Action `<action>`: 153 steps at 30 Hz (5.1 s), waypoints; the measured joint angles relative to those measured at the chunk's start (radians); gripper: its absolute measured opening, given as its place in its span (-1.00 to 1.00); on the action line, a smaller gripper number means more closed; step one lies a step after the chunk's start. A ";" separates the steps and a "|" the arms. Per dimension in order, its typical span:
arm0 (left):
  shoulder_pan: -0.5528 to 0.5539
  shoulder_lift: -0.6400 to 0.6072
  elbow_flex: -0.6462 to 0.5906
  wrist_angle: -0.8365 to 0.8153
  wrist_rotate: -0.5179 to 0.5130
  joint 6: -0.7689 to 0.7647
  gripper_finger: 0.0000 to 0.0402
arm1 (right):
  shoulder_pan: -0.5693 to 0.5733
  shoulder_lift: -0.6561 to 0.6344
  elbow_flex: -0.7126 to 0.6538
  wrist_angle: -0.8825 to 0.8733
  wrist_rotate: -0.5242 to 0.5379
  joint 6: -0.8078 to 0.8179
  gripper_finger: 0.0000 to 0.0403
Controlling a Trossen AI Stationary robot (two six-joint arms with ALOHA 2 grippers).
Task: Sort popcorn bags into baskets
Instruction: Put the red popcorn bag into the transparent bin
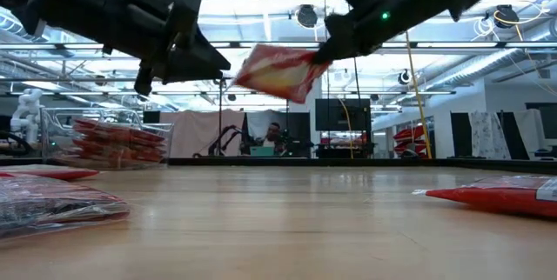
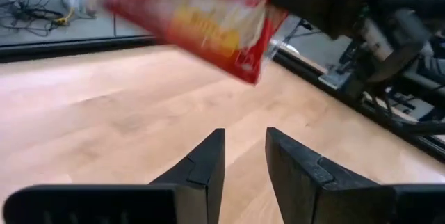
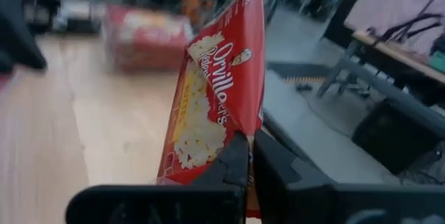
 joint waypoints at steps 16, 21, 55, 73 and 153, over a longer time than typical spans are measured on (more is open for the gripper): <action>0.031 0.004 0.059 0.273 -0.004 0.249 0.20 | 0.082 -0.024 -0.368 0.862 0.074 -0.082 -1.00; 0.033 0.061 0.194 0.266 0.005 0.397 0.23 | 0.103 -0.024 -0.373 0.890 0.091 -0.131 -1.00; 0.182 -0.201 0.467 -0.482 0.263 0.454 0.32 | 0.224 -0.023 -0.372 0.913 0.001 -0.338 -1.00; 0.247 -0.101 0.466 -0.528 0.564 0.570 -0.61 | 0.223 -0.024 -0.372 0.841 -0.043 -0.361 -1.00; 0.252 -0.045 0.139 0.036 0.623 0.297 -0.11 | -0.134 0.123 -0.226 0.809 -0.827 0.451 -0.94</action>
